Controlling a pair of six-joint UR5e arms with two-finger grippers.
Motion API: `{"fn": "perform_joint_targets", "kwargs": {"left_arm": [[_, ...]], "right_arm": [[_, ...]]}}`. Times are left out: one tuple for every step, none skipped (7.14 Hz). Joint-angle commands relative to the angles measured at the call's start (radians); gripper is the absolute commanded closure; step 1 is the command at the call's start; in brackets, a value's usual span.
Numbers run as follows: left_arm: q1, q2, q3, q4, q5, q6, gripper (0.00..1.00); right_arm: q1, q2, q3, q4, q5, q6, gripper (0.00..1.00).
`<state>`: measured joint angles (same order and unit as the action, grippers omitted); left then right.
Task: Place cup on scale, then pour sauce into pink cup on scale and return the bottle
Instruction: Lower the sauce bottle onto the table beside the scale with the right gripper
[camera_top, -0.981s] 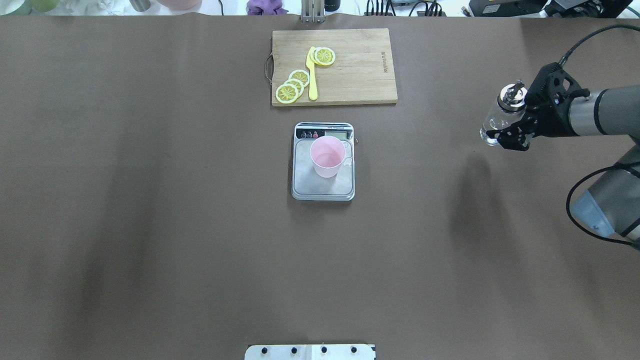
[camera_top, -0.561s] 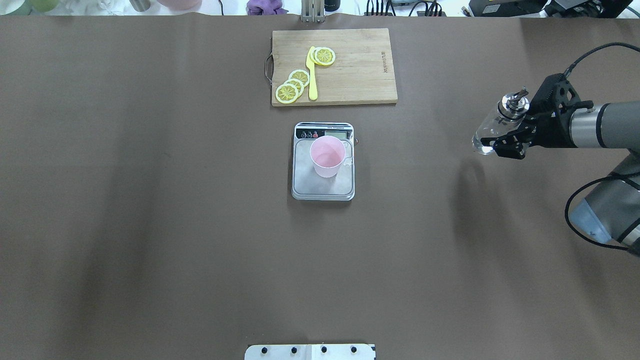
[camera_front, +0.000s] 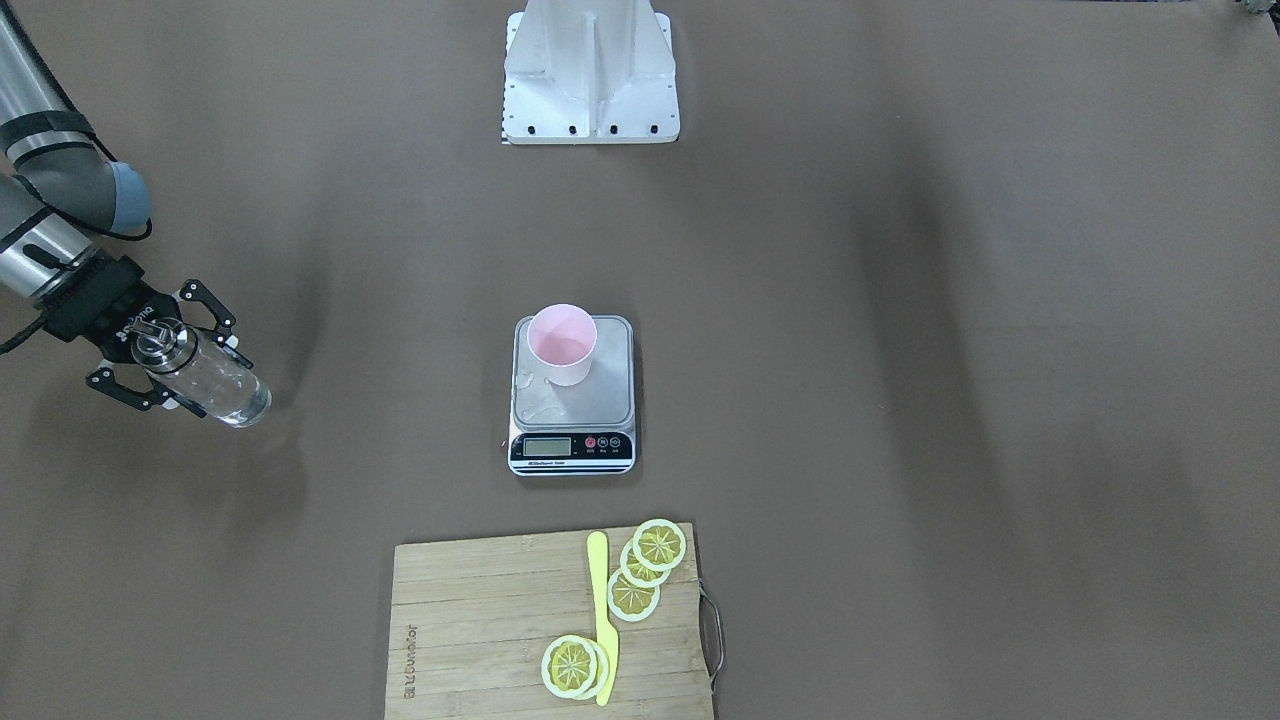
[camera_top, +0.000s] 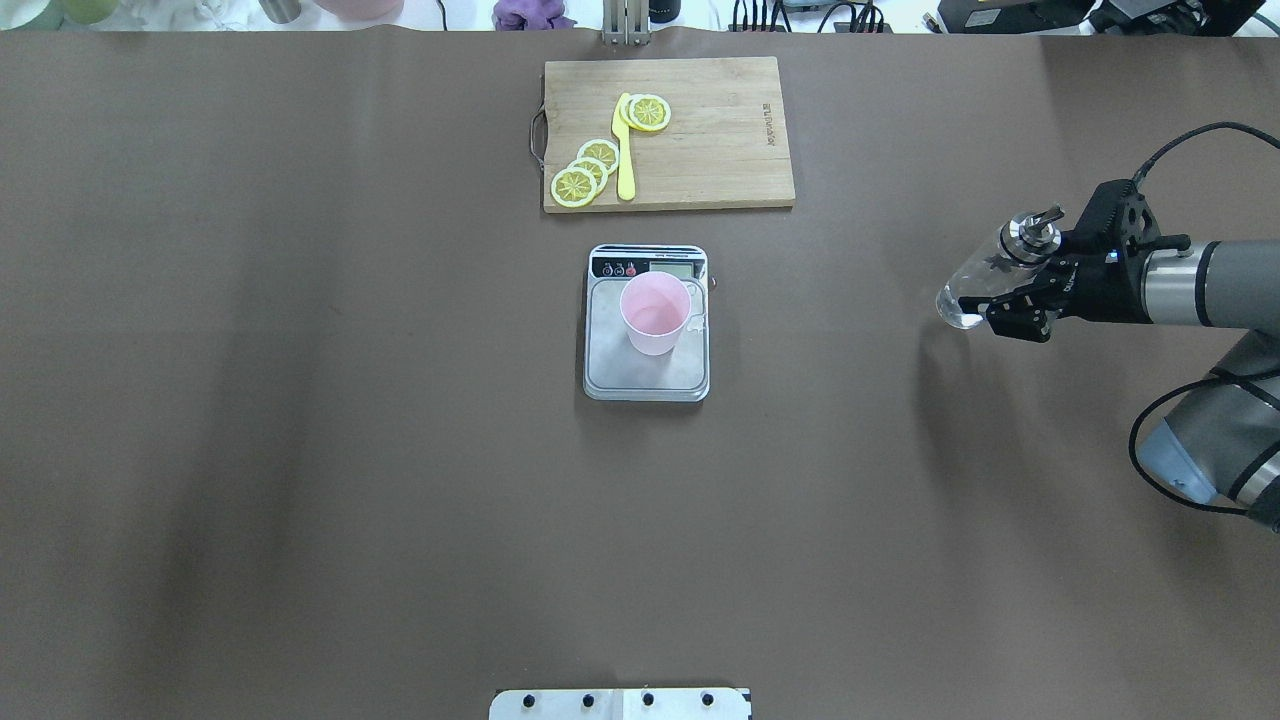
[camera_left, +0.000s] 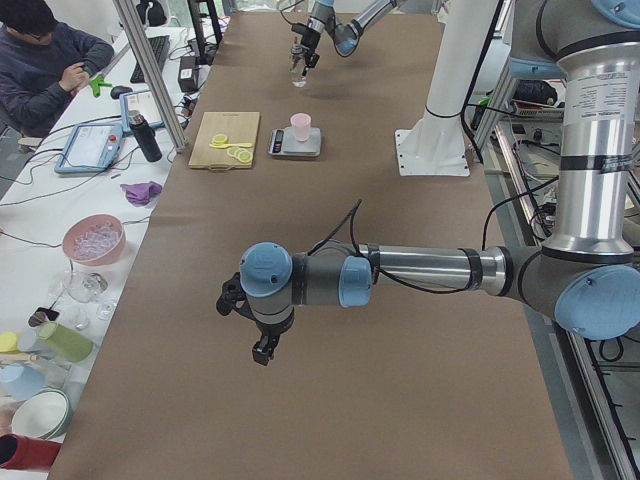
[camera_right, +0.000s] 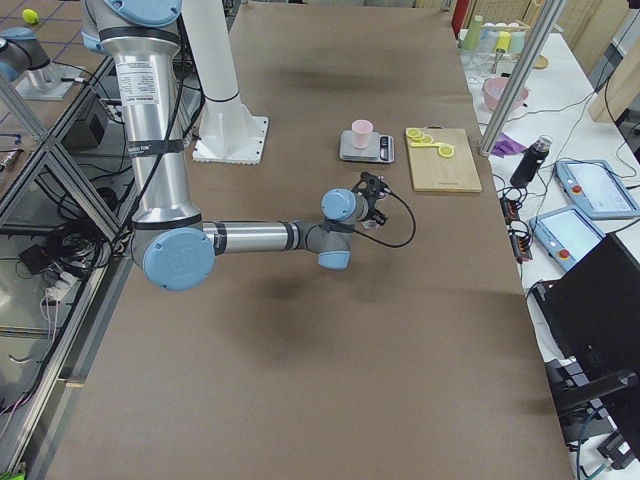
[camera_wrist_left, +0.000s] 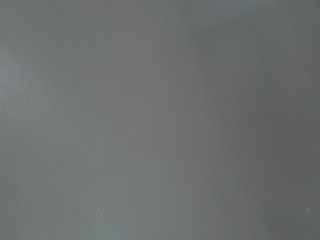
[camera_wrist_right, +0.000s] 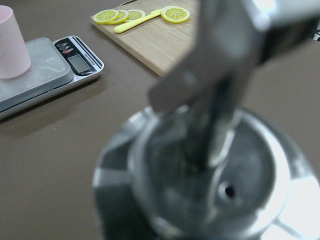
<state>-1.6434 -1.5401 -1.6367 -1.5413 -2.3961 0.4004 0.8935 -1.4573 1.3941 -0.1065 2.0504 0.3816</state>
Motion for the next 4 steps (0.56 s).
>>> {"fn": "perform_joint_targets", "kwargs": {"left_arm": [[0.0,0.002,0.0,0.001,0.0,0.0,0.01],[0.0,0.0,0.0,0.001,0.0,0.0,0.01],[0.0,0.0,0.0,0.001,0.0,0.0,0.01],[0.0,0.0,0.0,0.001,0.0,0.0,0.01]], "right_arm": [[-0.021,-0.001,-0.007,0.005,-0.031,0.005,1.0],[-0.034,-0.001,-0.01,0.005,-0.047,0.005,1.0],[-0.048,-0.001,-0.014,0.005,-0.065,0.005,1.0],[-0.059,-0.001,-0.023,0.005,-0.082,0.005,1.0]]}}
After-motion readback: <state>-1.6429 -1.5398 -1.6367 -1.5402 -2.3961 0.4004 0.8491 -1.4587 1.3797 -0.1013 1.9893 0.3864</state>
